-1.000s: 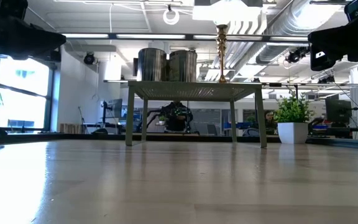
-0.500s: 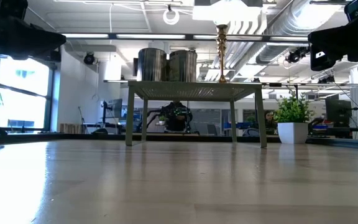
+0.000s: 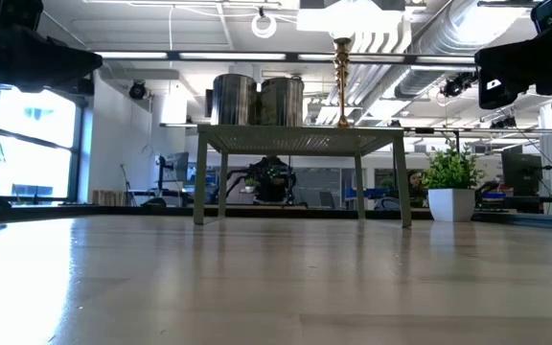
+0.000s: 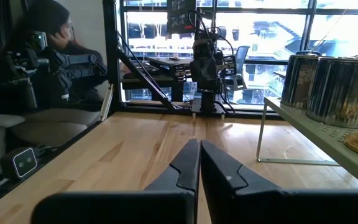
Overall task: Pick & Place candle stick holders
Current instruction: Return to Home Position
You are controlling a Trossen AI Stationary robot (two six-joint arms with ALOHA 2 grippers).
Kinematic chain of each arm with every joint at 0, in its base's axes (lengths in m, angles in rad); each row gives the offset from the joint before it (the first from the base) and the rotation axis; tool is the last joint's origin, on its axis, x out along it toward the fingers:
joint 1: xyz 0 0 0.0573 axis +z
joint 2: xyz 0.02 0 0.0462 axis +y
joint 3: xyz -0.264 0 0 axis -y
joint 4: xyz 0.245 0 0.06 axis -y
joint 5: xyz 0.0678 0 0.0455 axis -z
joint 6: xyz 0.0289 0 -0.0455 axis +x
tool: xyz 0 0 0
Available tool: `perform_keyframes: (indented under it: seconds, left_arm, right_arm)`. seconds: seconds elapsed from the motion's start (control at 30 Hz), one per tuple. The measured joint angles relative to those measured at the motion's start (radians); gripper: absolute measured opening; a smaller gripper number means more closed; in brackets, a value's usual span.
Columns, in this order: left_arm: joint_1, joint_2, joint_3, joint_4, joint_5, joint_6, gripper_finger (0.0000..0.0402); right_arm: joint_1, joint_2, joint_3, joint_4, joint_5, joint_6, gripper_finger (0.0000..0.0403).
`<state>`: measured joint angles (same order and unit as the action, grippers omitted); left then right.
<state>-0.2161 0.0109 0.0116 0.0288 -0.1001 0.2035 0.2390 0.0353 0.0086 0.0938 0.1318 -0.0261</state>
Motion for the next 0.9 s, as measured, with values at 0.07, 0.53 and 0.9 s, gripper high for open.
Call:
perform_keyframes:
  seconds: [0.07, 0.53, 0.9]
  left_arm:
    - [0.0, 0.0, 0.0, 0.0, 0.0, 0.0, 0.0]
    - [0.0, 0.0, 0.0, 0.0, 0.002, 0.0, 0.0]
    - [0.0, 0.0, 0.0, 0.0, 0.005, 0.0, 0.0]
  right_arm:
    - [0.0, 0.0, 0.0, 0.0, 0.0, 0.0, 0.001]
    - [0.0, 0.0, 0.0, 0.0, 0.0, 0.0, 0.0007]
    - [0.0, 0.0, 0.0, 0.0, 0.0, 0.0, 0.0007]
